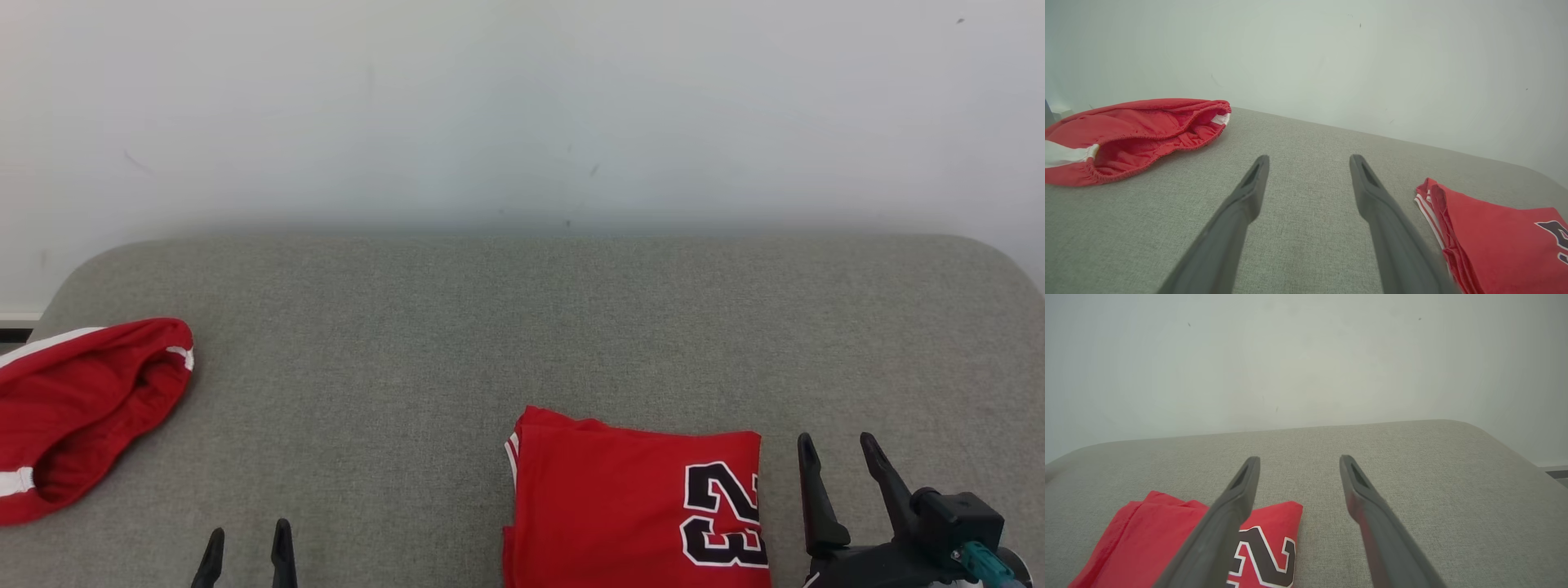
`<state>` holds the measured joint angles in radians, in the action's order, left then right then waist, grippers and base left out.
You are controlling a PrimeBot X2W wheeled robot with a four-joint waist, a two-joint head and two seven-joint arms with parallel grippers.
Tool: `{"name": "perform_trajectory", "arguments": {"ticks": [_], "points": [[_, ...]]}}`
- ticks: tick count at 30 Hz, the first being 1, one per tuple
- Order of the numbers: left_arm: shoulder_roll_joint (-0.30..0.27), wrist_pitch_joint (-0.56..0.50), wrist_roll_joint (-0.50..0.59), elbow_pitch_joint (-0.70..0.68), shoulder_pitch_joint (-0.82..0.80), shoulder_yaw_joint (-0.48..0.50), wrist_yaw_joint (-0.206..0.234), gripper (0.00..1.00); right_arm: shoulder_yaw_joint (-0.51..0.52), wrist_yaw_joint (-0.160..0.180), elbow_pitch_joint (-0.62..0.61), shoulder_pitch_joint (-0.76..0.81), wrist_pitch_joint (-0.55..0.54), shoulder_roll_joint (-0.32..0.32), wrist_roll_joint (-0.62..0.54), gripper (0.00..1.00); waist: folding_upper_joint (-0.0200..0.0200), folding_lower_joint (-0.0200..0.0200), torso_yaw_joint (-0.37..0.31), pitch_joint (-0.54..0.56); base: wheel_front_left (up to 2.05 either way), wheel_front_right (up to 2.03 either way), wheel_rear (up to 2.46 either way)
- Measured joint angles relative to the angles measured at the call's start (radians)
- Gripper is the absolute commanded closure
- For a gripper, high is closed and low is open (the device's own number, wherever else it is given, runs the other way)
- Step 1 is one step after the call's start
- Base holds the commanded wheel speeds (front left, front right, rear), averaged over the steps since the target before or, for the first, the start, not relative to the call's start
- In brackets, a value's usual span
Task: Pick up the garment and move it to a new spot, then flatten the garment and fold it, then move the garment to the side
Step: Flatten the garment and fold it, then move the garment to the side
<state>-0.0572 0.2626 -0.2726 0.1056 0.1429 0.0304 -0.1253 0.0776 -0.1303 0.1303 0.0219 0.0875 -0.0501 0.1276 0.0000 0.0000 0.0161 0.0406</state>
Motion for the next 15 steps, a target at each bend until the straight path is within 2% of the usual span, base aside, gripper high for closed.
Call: {"name": "perform_trajectory", "arguments": {"ticks": [15], "points": [[-0.001, 0.000, 0.001, 0.008, -0.009, -0.002, -0.004, 0.00, -0.003, 0.000, -0.009, -0.007, -0.022, 0.000, 0.001, 0.00, 0.0000, 0.0000, -0.003, -0.007, 0.00, 0.00, 0.00]]}}
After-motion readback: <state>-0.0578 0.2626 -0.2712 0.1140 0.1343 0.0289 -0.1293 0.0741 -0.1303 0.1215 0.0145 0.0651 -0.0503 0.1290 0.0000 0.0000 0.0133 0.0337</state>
